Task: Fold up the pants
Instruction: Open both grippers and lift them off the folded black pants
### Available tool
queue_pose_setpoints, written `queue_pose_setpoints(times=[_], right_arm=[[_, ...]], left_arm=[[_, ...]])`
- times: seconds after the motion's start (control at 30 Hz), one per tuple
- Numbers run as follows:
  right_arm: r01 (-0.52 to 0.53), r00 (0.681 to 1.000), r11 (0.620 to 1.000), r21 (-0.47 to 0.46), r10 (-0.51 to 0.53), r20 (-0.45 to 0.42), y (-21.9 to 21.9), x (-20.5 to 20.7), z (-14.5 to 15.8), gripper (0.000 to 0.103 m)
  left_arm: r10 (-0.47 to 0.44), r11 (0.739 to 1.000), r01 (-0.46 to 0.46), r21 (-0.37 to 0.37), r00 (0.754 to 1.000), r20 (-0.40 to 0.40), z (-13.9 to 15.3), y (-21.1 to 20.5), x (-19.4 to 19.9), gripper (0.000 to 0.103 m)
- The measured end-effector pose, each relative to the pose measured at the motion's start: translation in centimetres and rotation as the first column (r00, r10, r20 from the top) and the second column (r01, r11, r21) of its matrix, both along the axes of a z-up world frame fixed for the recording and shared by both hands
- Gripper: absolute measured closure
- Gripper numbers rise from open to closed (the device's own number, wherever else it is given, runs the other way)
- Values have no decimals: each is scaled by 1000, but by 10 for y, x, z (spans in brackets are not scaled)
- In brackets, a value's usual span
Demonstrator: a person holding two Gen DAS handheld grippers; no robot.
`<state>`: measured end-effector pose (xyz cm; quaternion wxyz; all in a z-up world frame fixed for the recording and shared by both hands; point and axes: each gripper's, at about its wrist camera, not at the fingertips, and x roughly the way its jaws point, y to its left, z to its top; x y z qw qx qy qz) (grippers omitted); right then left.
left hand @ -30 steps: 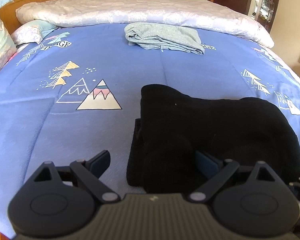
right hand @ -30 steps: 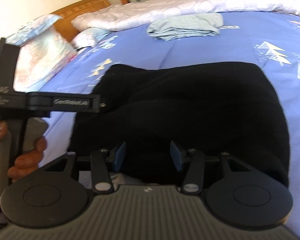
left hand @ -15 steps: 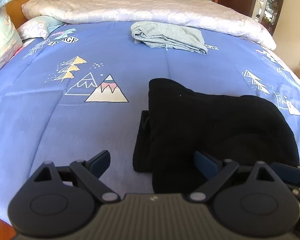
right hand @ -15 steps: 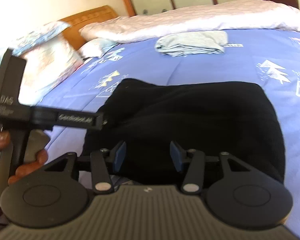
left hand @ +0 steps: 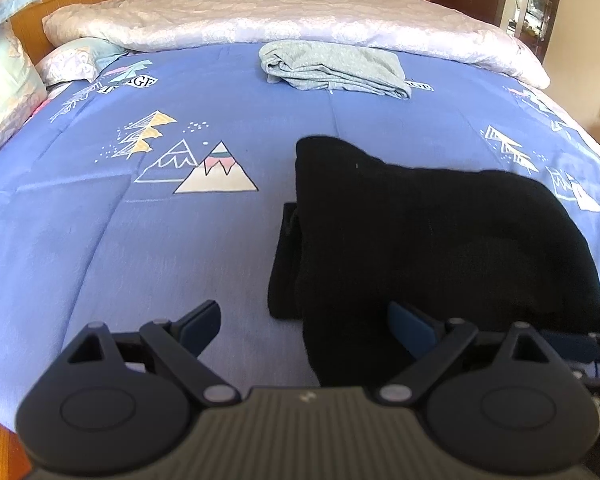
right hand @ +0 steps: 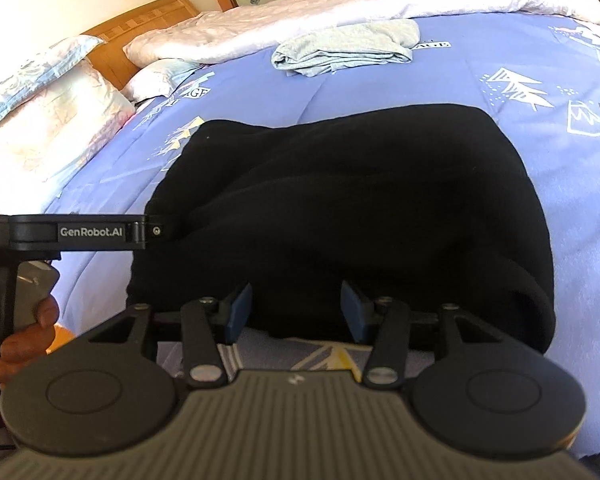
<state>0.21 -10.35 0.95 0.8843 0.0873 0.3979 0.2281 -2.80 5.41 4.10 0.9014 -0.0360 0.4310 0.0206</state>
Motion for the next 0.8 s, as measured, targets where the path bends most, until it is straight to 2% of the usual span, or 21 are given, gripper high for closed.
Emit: queue_pose_setpoints(times=[0.2, 0.37, 0.47, 0.67, 0.8], right_arm=[[-6, 1000, 1000, 6, 6, -12, -7, -3, -1, 50], [10, 1000, 1000, 20, -10, -27, -11, -4, 1, 50], [26, 1000, 999, 44, -25, -11, -18, -9, 7, 50], [122, 992, 986, 113, -123, 0, -49, -18, 22, 49], [204, 979, 967, 149, -200, -46, -71, -25, 26, 48]], left_arm=[[-7, 1000, 7, -18, 999, -31, -12, 6, -14, 8], [3, 998, -10, -69, 995, -95, -25, 12, -11, 6], [-1, 997, -7, -82, 996, -90, -24, 14, -13, 7], [-13, 994, 4, -112, 997, -76, -12, 19, -20, 8], [-9, 993, 2, -118, 998, -62, -3, 22, -27, 9]])
